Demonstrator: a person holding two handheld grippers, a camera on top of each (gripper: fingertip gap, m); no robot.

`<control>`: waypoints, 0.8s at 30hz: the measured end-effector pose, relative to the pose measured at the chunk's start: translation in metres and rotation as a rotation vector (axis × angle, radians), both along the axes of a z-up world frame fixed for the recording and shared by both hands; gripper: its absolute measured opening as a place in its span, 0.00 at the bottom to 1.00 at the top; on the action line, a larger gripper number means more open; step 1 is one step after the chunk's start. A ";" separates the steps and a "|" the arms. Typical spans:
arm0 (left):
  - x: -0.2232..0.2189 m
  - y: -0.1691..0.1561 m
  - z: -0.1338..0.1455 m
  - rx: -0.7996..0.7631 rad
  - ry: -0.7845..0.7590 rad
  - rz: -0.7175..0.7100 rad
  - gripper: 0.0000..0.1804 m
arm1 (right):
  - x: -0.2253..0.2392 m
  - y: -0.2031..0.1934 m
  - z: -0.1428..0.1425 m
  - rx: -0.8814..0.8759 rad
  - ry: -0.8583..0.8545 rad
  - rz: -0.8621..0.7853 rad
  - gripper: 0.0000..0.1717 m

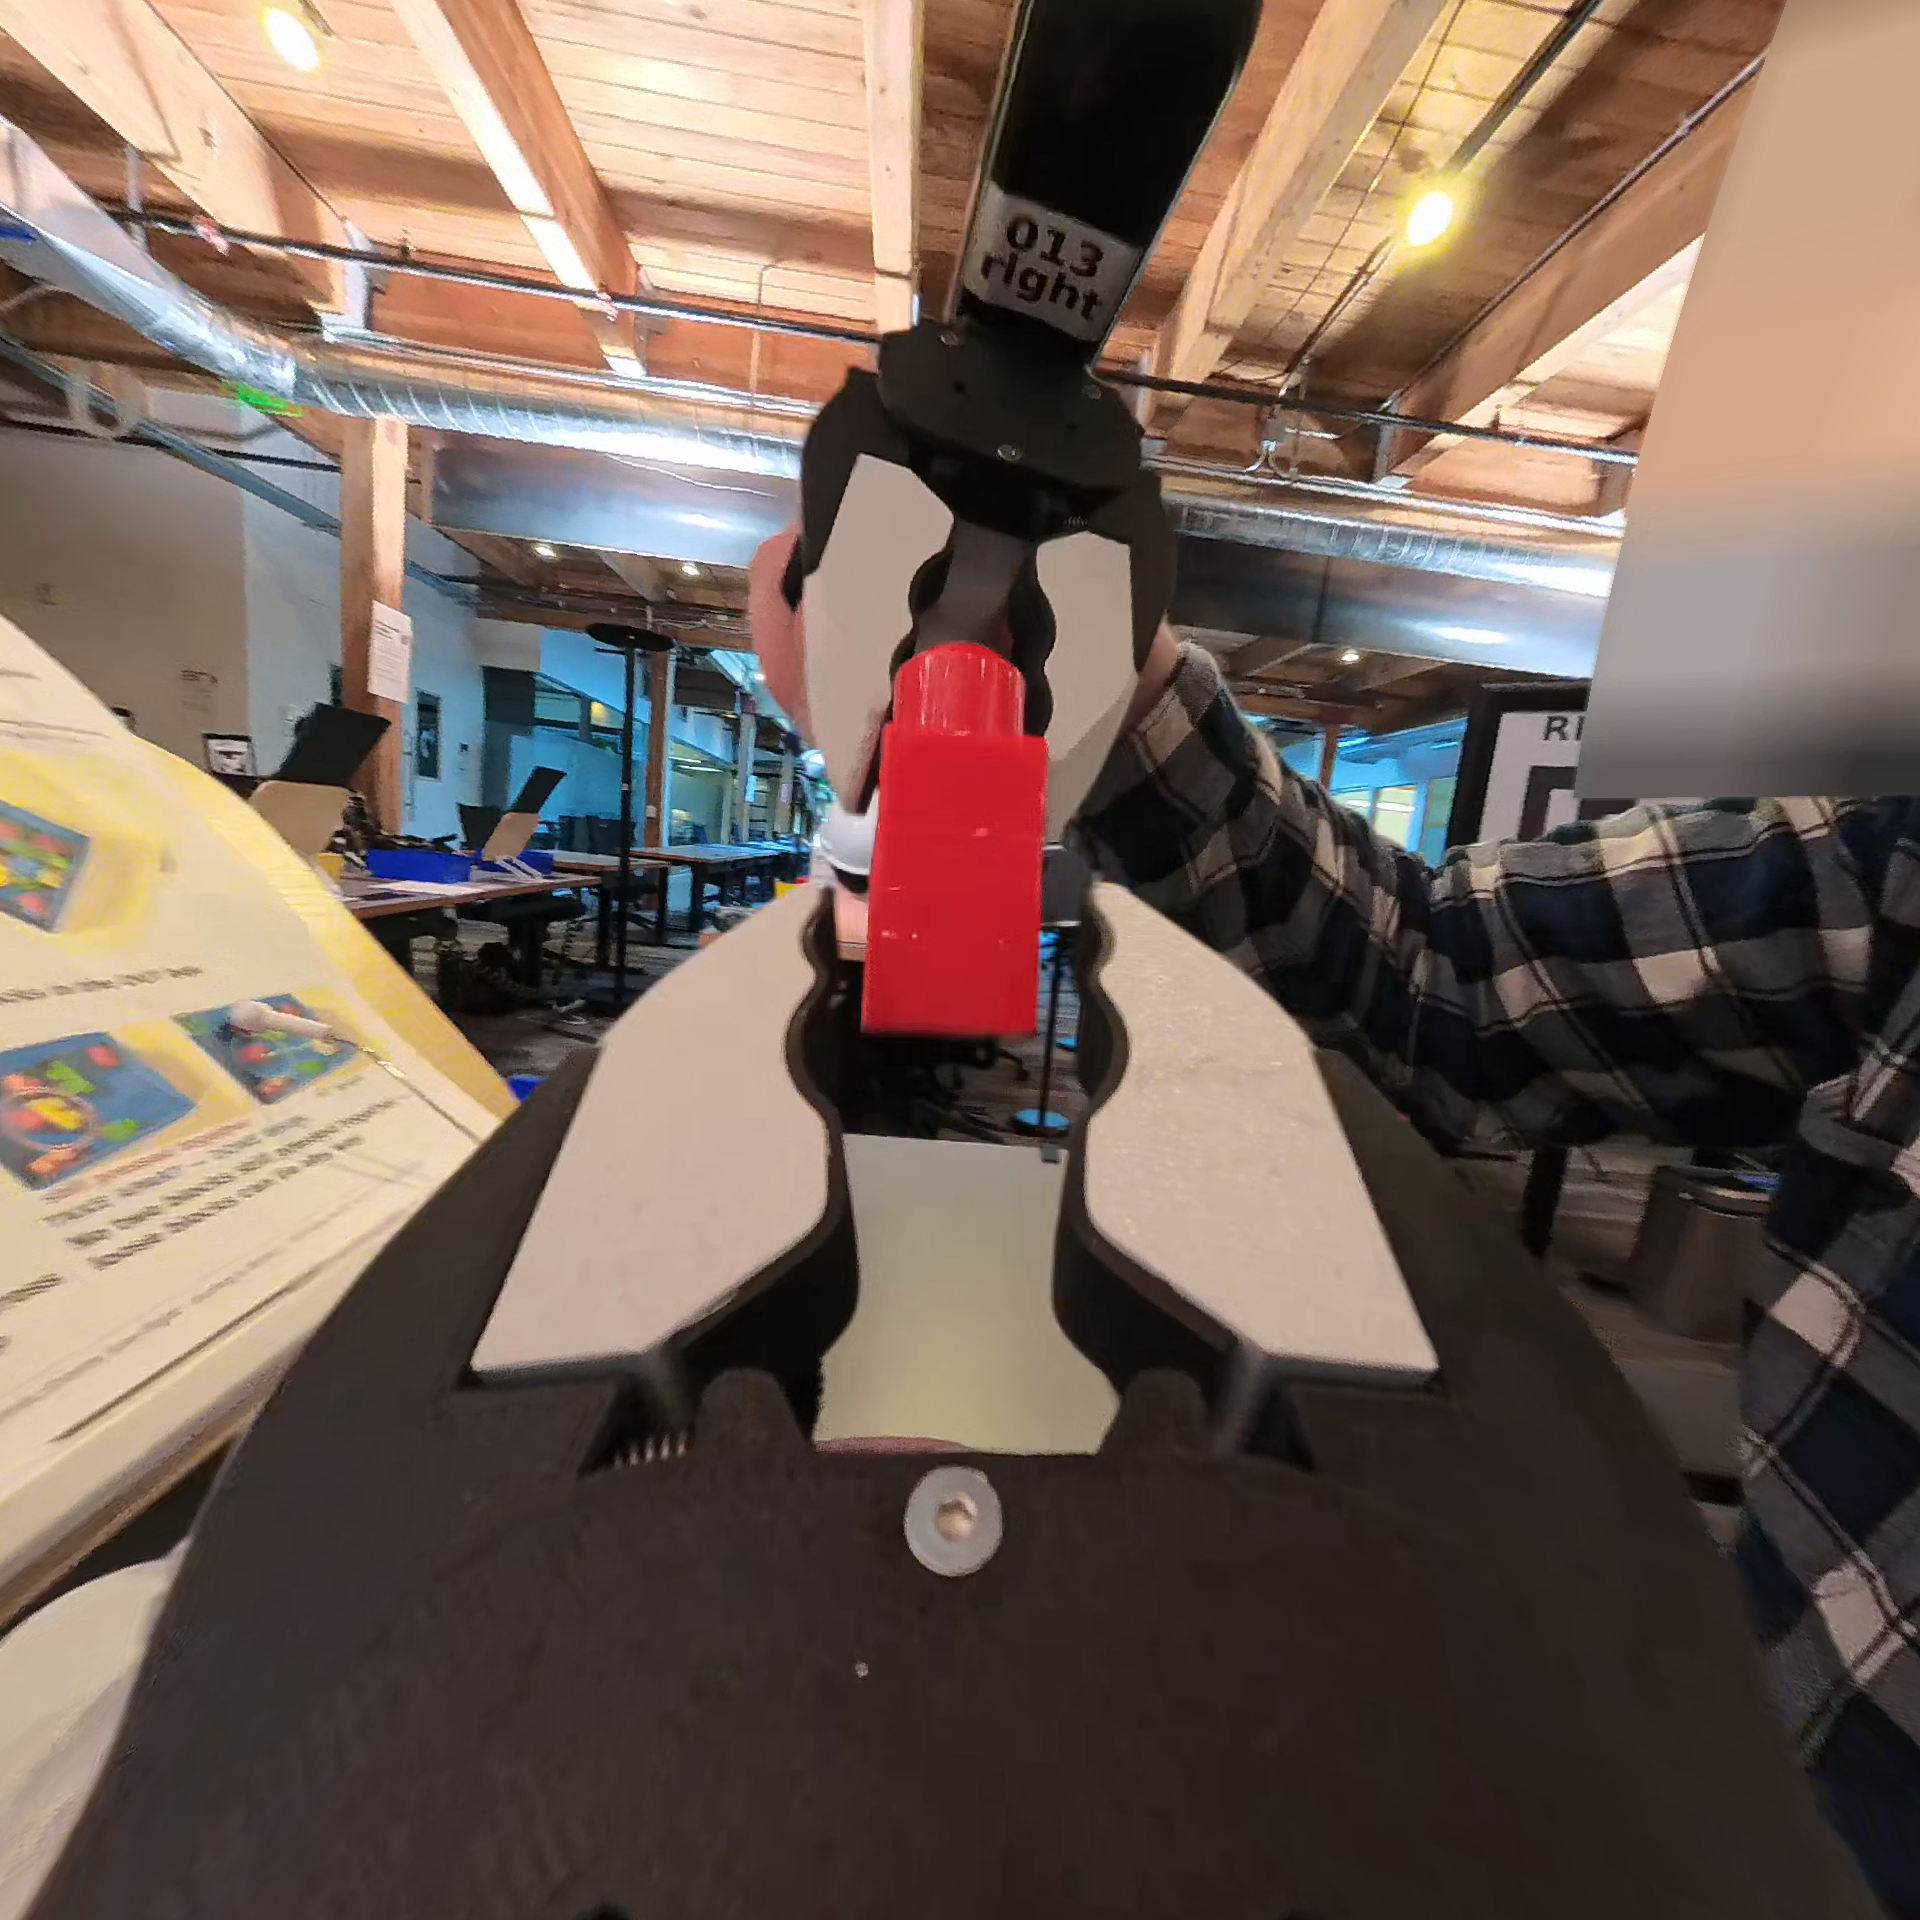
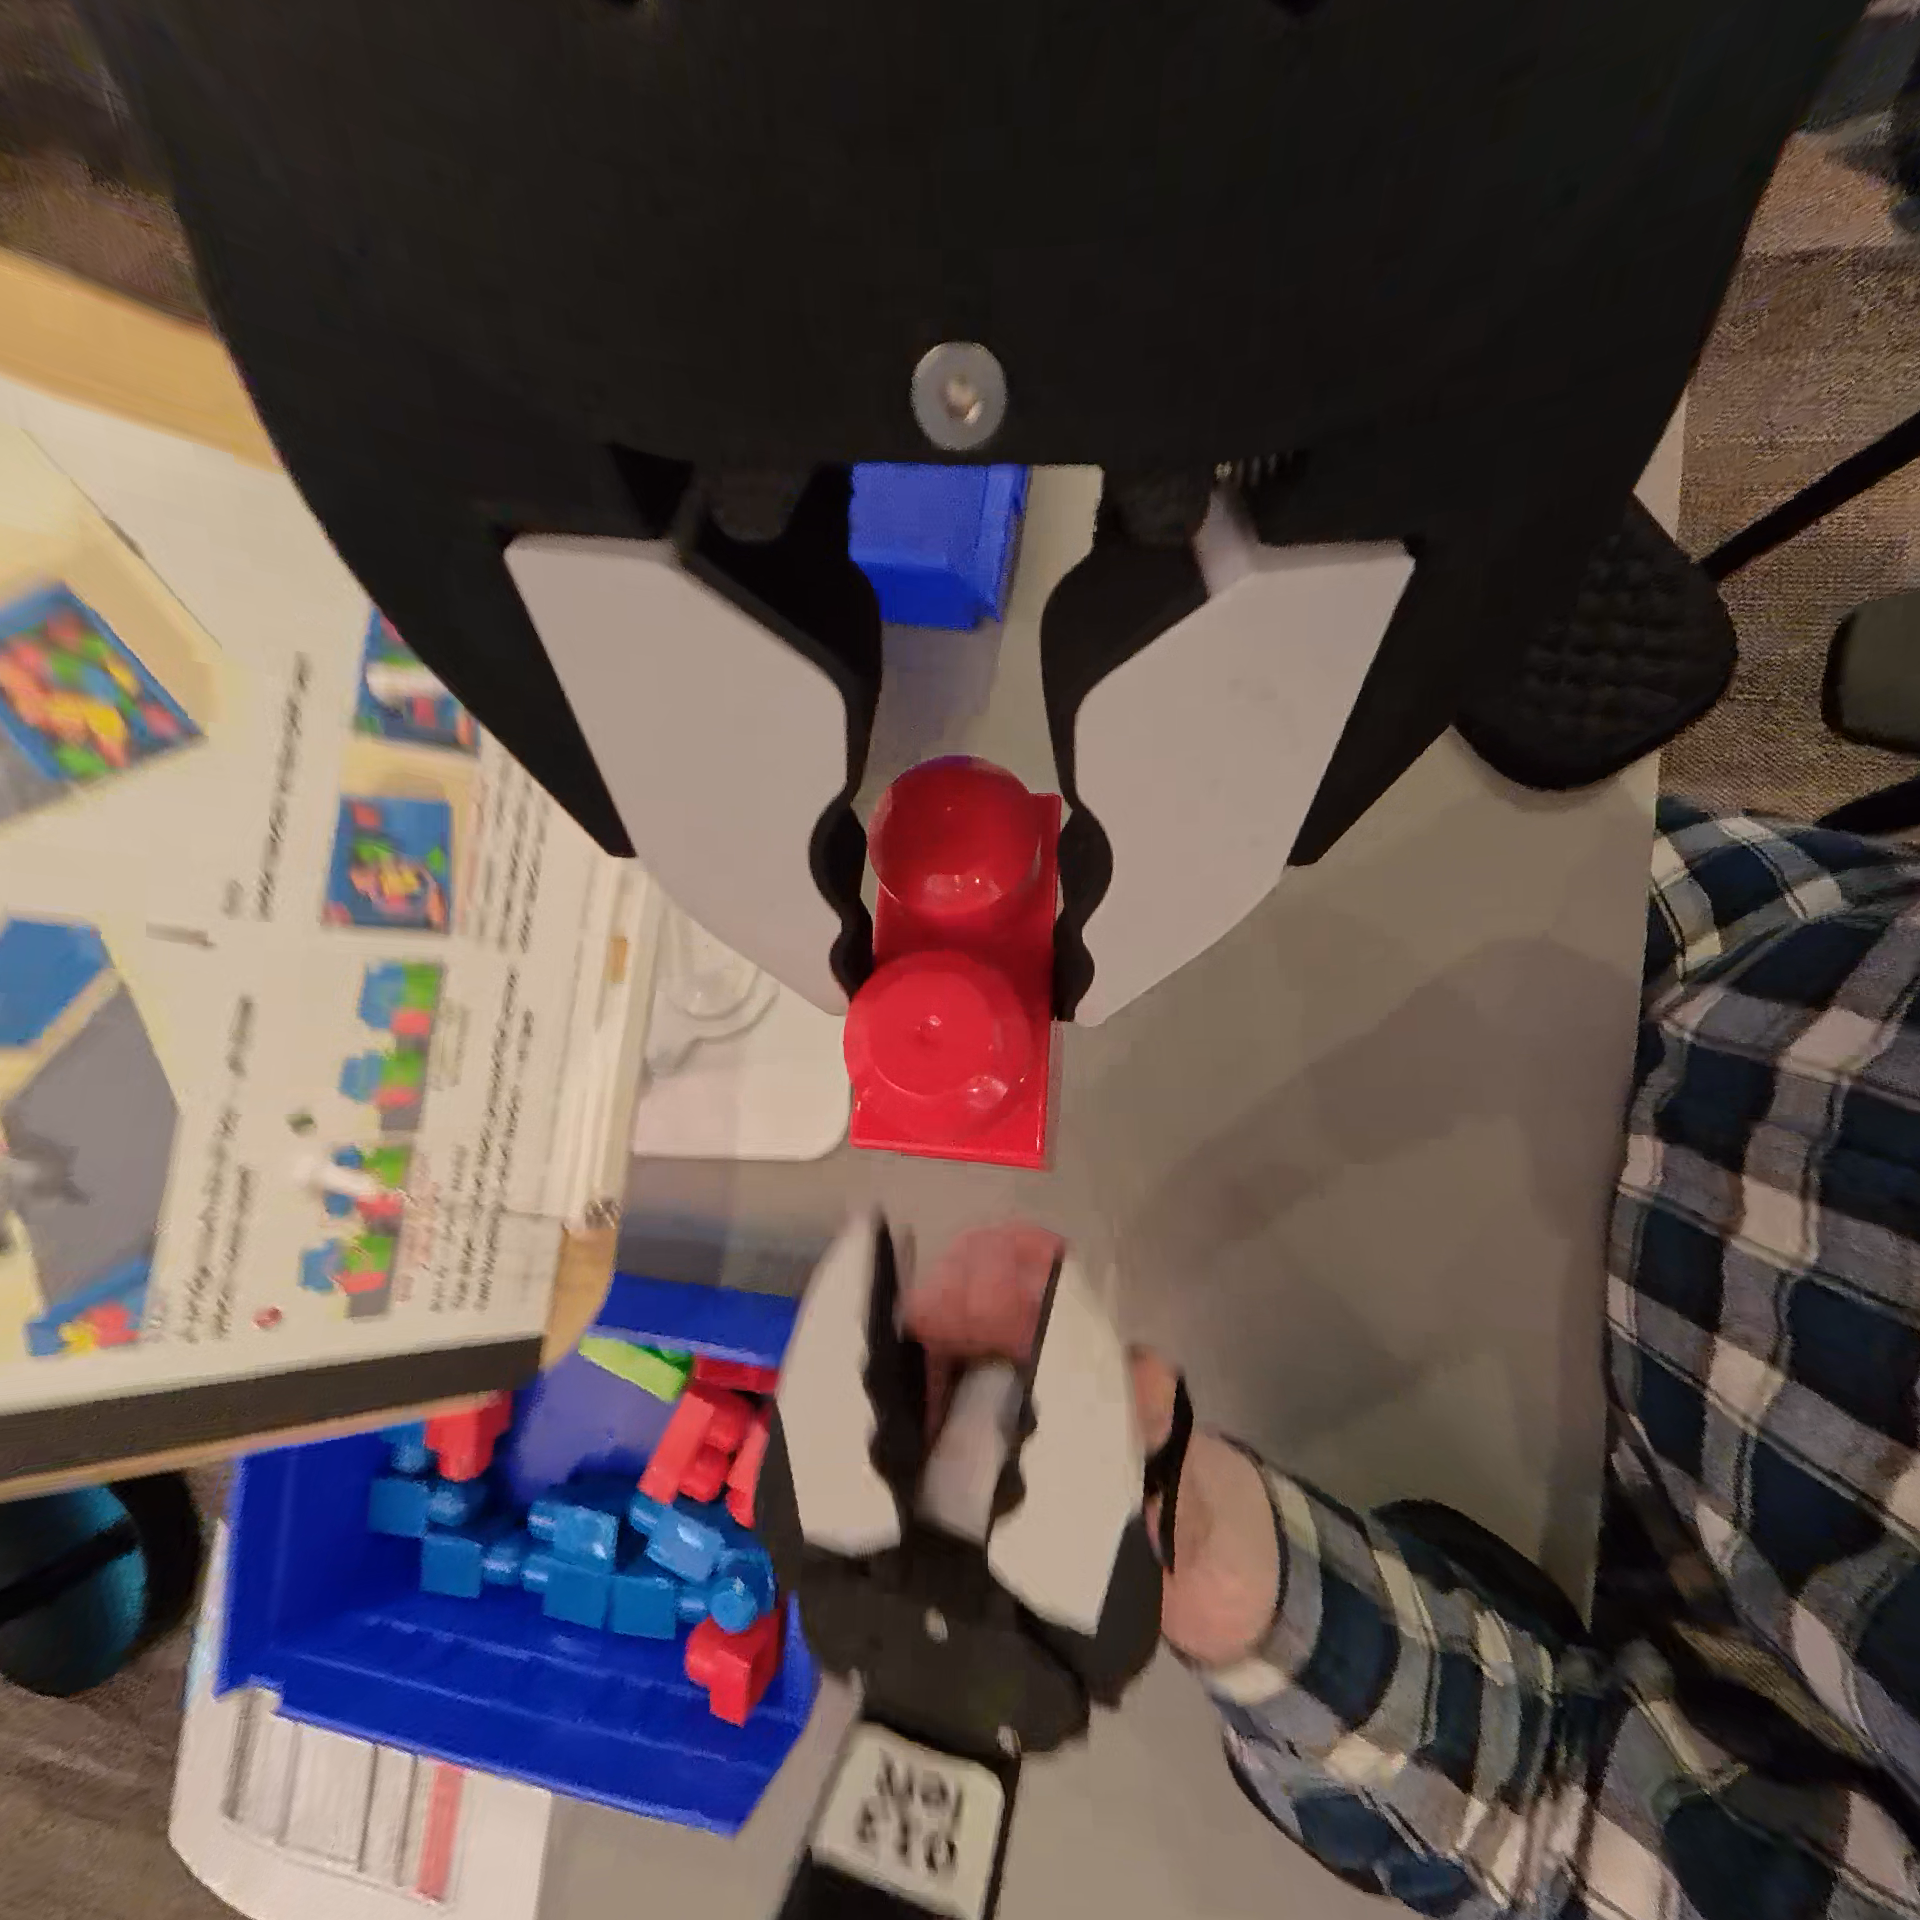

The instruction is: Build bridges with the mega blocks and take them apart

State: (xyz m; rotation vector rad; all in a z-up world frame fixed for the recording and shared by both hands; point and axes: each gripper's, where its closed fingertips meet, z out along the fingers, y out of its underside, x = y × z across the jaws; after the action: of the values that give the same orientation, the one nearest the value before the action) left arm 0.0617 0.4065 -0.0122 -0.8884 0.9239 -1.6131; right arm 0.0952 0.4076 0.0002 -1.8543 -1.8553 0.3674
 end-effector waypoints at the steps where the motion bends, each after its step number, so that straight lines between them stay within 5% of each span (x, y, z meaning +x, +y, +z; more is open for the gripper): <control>1: -0.005 0.004 0.001 0.015 0.000 0.017 0.17 | 0.016 0.004 0.005 0.019 -0.015 -0.022 0.20; 4: -0.017 0.013 0.004 0.049 0.012 0.050 0.00 | 0.078 0.022 0.006 0.044 -0.079 -0.124 0.20; 12: -0.037 0.031 0.011 0.131 0.085 0.192 0.00 | 0.223 0.077 -0.079 -0.016 -0.285 -0.332 0.20; 24: -0.062 0.053 0.015 0.154 0.077 0.295 0.00 | 0.280 0.134 -0.198 -0.090 -0.323 -0.318 0.20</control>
State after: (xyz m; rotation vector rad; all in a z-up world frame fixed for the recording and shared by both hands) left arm 0.0002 0.4595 0.0031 -0.9365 0.9100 -1.2475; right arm 0.3749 0.5411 -0.1981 -2.3395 -1.7166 0.0409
